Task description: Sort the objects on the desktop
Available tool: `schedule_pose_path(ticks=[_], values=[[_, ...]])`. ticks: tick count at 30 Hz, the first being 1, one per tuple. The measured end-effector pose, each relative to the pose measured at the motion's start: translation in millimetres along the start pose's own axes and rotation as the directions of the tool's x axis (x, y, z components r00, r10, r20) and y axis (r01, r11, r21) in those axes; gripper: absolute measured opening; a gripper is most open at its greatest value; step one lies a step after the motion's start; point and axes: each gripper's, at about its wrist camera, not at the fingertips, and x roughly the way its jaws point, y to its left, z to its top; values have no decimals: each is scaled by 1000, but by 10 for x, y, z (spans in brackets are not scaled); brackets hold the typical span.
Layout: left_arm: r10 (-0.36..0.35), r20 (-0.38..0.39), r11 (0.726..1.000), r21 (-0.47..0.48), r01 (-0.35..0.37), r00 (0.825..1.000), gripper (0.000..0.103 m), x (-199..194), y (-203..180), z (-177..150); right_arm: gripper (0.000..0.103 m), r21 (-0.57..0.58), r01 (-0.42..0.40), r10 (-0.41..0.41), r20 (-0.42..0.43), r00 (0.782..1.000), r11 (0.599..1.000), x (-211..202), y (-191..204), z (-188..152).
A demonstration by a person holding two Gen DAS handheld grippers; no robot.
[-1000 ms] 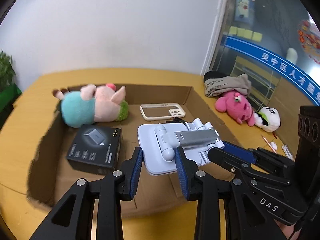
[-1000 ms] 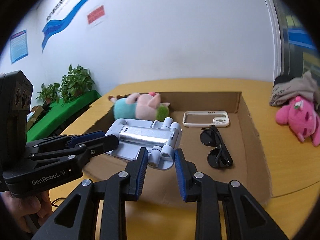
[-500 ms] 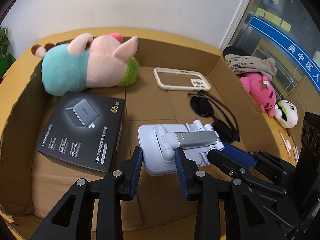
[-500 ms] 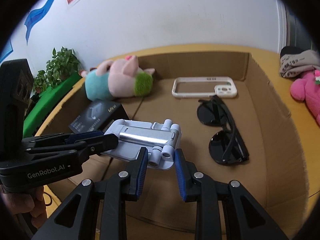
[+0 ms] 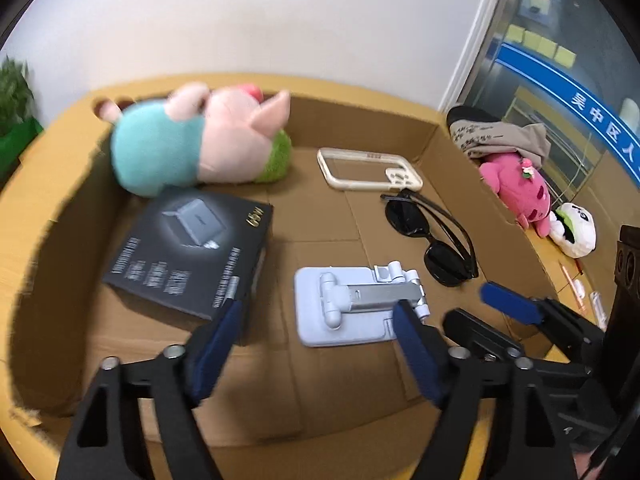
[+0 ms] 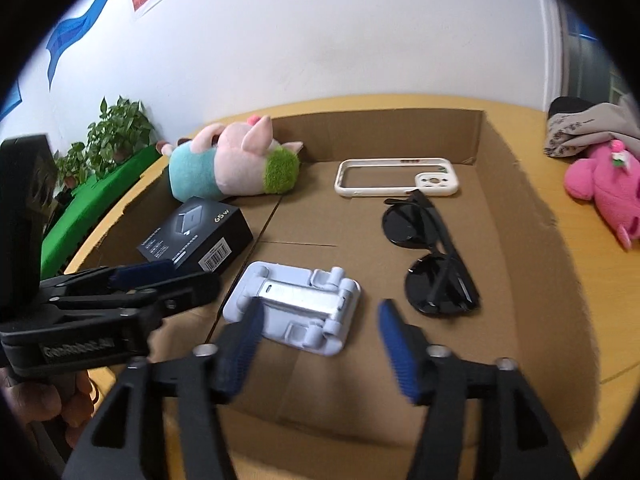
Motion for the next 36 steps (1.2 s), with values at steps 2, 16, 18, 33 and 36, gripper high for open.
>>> schedule_pose_path(ticks=[2,16,18,33,36], values=[[16,80,999,47,-20,997,95,-193,-26,-112,72,9,12,-13,21,1000,1000,-121,9,-81],[185,287,978,41,-205,940,103,-408,267,-642,93,-71,174,-152,240,959,982,-253,156,-447],[194,324,975,42,-218,926,103,-403,257,-705,98,-71,186,-161,266,951,980,-255,143,-478],[195,321,975,40,-219,927,103,-385,255,-713,103,-55,197,-176,262,949,979,-258,113,-487],[196,321,975,39,-219,926,103,-388,249,-714,103,-55,196,-175,262,949,979,-257,111,-488]])
